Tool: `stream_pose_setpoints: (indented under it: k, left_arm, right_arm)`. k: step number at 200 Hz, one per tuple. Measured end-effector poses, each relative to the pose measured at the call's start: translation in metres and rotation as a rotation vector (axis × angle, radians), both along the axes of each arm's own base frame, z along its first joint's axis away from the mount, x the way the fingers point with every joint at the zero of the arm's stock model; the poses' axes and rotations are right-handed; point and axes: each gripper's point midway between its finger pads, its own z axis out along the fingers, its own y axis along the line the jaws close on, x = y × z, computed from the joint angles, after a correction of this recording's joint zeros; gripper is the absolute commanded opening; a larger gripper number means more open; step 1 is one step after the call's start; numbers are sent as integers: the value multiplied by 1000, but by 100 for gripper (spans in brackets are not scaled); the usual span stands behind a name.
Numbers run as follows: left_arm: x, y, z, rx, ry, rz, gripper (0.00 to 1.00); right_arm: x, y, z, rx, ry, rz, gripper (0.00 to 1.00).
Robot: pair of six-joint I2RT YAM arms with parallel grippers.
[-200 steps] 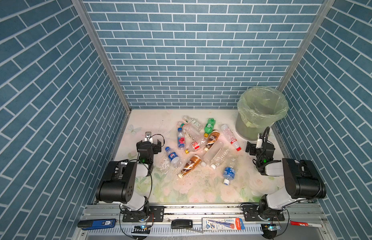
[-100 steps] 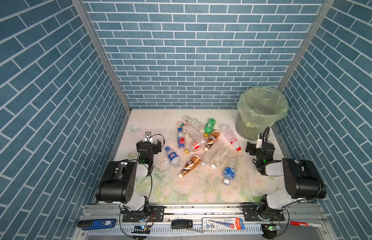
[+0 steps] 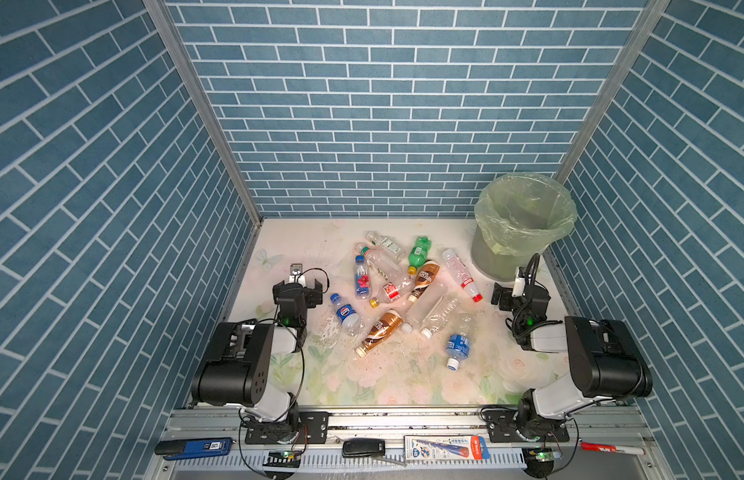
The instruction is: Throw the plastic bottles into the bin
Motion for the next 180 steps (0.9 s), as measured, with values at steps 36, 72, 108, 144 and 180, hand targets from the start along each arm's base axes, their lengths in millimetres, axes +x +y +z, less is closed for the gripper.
stream_pose_setpoints:
  k: [36, 72, 108, 144, 180]
  left_arm:
    - [-3, -4, 14, 14, 33, -2, 99]
    - [4, -23, 76, 35, -65, 13, 99]
    - [-15, -24, 82, -18, -37, 79, 99]
    - [-16, -52, 114, -244, -58, 16, 99]
    - [-18, -137, 150, -347, -3, -226, 99]
  right_arm:
    - [-8, -5, 20, -12, -7, -32, 99]
    - [-16, -14, 73, -14, -91, -121, 99]
    - [-29, -21, 90, 64, -95, -211, 99]
    - [-41, -4, 71, 225, 0, -181, 99]
    - [-54, 15, 48, 322, 147, -139, 99]
